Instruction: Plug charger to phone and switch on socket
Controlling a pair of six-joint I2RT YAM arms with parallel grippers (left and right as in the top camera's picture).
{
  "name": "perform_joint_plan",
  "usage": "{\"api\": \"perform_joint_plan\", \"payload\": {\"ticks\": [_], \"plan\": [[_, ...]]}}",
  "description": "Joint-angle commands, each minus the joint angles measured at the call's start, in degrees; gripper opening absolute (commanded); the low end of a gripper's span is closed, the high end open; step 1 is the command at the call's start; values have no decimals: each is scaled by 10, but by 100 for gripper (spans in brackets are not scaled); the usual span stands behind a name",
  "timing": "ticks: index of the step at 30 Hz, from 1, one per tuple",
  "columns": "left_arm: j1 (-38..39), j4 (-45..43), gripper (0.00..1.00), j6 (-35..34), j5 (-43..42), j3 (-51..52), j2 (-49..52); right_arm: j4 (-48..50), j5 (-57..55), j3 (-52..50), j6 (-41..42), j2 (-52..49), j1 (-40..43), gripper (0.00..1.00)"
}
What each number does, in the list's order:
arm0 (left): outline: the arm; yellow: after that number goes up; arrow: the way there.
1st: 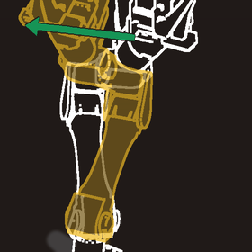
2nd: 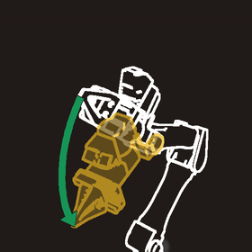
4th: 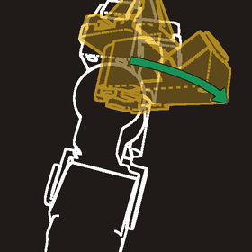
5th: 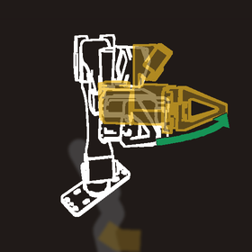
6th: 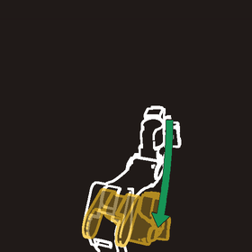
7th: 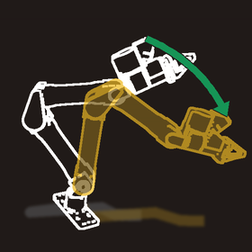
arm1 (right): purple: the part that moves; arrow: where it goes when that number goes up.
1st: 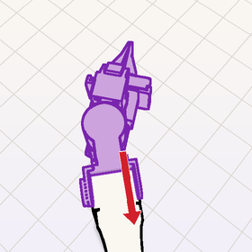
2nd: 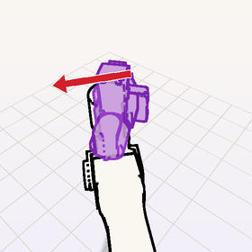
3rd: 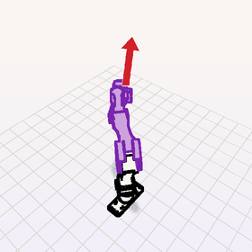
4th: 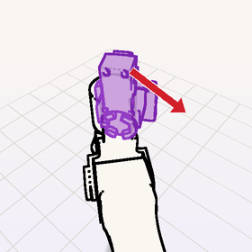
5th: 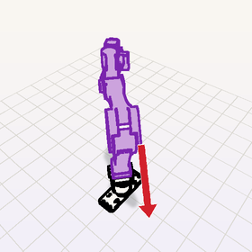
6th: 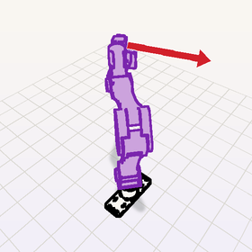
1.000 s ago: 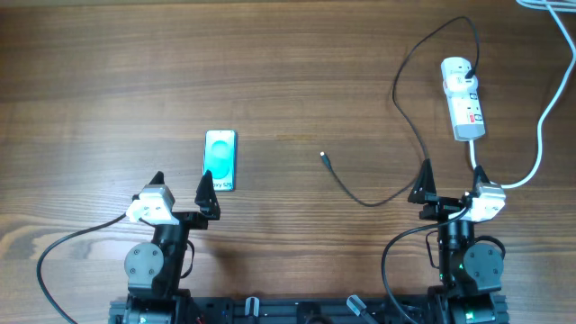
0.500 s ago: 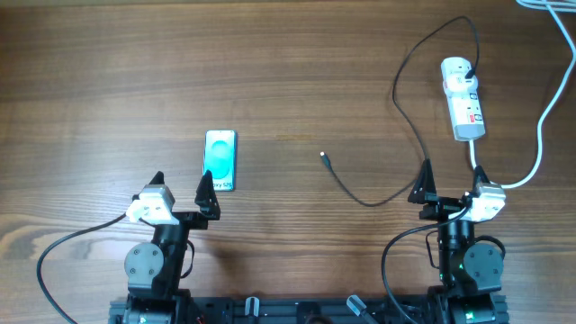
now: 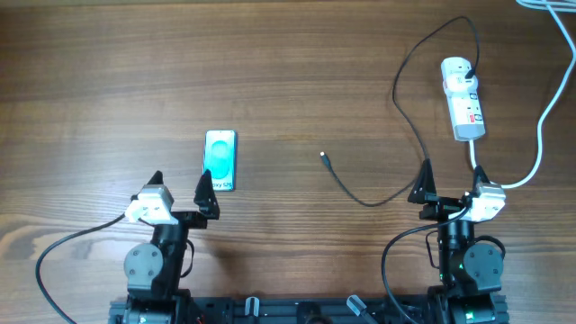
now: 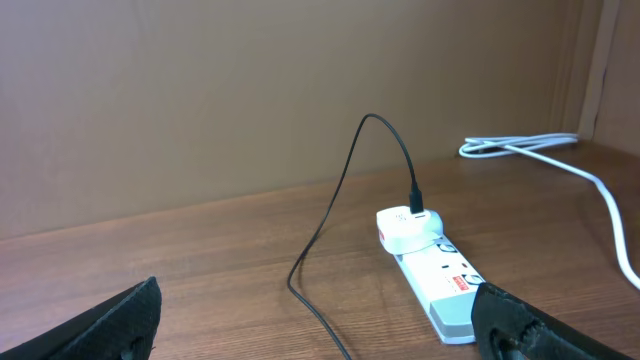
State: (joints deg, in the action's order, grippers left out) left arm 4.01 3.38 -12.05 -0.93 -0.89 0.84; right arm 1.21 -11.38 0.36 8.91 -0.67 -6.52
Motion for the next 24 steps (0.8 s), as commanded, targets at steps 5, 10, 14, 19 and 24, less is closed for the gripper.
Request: {"api": "perform_joint_plan", "payload": {"ticks": [5,10,14,19,24], "plan": [[-4,-93,100,-18,3,-27,-4,1,8,-1,-6,4,1,100],[-4,20,100,104,3,-179,82,1,8,-1,-5,4,1,100],[-4,26,100,134,-1,-310,235,1,8,-1,-5,4,1,100],[-4,184,100,133,-99,-539,481,1,8,-1,-5,4,1,100],[-4,416,100,131,-117,-608,681,1,8,-1,-5,4,1,100]]}}
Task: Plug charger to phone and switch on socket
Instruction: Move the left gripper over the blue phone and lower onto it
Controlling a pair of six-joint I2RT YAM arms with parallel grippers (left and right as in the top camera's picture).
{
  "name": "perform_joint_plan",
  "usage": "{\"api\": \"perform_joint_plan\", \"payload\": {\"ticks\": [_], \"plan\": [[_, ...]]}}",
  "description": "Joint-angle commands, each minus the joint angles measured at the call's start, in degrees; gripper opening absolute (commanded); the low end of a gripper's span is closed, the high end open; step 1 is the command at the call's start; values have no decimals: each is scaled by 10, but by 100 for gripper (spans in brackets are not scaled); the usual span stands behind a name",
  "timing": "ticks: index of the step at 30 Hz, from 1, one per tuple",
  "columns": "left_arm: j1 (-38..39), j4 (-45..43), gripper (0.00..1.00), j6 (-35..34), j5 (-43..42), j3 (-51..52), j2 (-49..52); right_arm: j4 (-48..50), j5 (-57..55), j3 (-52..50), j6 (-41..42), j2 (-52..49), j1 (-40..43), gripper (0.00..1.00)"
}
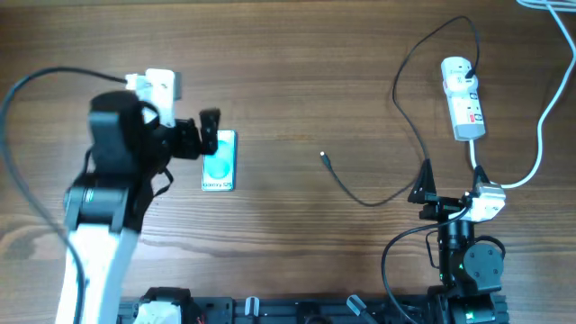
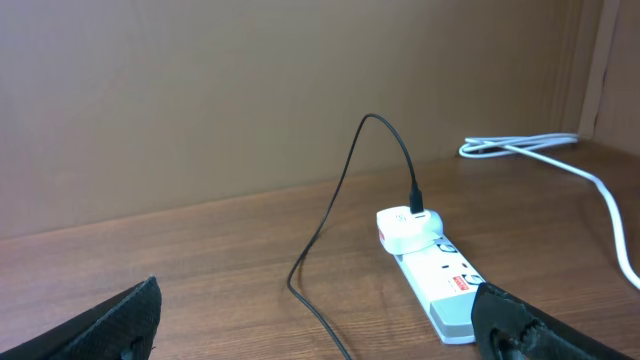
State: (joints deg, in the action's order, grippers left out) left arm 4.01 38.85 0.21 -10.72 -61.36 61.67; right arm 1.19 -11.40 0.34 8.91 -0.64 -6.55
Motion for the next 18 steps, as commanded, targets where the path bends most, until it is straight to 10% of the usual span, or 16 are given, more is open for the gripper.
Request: {"api": "perform_joint_plan", "payload": {"ticks": [1,18], "plan": [[-4,85,100,9,-19,-4,99,1,9,0,-6,4,1,100],[-4,68,100,7,65,-1,387,1,9,0,-6,4,2,100]]}}
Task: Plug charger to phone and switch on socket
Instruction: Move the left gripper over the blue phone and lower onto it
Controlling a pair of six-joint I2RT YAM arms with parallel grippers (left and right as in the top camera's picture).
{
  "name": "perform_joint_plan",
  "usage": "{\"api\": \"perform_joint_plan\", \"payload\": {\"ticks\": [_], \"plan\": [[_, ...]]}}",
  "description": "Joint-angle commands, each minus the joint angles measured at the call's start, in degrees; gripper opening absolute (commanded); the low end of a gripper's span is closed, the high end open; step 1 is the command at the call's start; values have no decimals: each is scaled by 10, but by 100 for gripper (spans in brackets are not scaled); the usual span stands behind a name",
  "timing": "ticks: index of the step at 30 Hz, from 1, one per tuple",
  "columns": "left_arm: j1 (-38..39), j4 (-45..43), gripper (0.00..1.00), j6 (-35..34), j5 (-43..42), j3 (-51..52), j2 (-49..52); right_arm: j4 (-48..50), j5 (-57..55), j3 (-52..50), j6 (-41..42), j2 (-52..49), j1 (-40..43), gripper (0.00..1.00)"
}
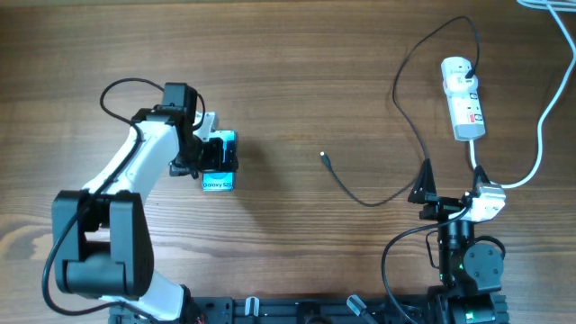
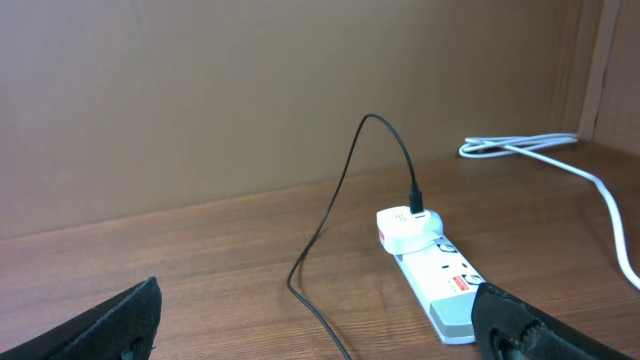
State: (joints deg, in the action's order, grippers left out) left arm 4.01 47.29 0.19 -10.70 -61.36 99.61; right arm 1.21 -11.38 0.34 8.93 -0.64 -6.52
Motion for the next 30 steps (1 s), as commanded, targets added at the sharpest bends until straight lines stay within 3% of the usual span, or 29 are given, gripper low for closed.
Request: {"api": "perform_joint_plan", "payload": {"ticks": [1,12,30], "plan": [[-4,-30,100,7,68,2,8,1,8,0,-6,4,1,100],[30,-84,100,7,68,7,10,1,8,0,-6,4,1,100],[30,-90,100,-9,67,7,57,1,8,0,-6,4,1,100]]}}
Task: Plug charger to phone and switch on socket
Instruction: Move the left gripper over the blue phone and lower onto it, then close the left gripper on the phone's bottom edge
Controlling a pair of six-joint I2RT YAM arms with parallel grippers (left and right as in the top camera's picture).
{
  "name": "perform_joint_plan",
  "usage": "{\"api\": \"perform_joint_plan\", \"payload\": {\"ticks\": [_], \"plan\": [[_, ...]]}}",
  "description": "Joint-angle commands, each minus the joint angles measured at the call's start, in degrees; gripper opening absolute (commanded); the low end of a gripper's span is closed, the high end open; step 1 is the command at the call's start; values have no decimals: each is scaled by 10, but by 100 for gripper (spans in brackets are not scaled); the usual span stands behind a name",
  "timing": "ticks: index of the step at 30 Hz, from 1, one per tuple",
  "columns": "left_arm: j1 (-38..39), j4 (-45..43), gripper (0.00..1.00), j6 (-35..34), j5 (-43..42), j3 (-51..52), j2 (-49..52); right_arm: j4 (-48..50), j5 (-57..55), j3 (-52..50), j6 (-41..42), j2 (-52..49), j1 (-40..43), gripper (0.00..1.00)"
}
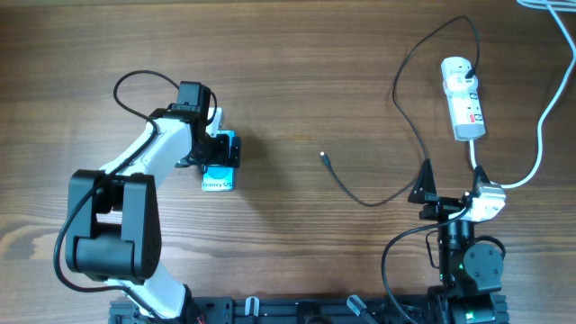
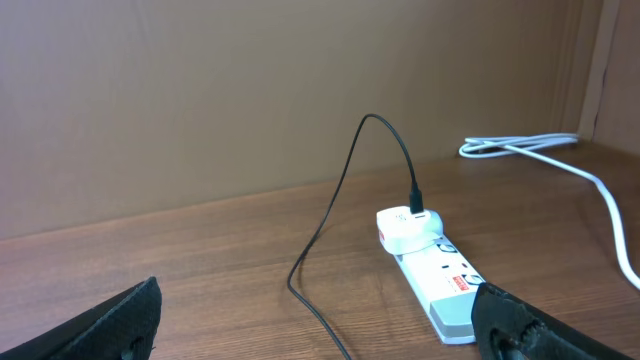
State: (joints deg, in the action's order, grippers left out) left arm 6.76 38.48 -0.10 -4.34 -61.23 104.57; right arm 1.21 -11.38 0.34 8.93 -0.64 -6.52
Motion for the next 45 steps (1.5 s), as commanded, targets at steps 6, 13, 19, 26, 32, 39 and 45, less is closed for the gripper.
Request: {"api": "perform_joint_plan", "payload": {"ticks": [6,13,19,26,32,39,45], "plan": [[3,-2,100,-36,4,6,12,1,8,0,-6,4,1,100],[18,-2,100,-51,4,12,14,1,8,0,-6,4,1,100],[48,-2,100,-59,51,14,15,1,8,0,-6,4,1,100],[47,-6,100,-129,92,14,16,1,8,0,-6,4,1,100],[47,-15,100,-141,89,14,16,1,8,0,-6,4,1,100],[47,-17,100,-126,89,14,16,1,8,0,-6,4,1,100],[47,-17,100,-91,89,14,16,1,8,0,-6,4,1,100]]}}
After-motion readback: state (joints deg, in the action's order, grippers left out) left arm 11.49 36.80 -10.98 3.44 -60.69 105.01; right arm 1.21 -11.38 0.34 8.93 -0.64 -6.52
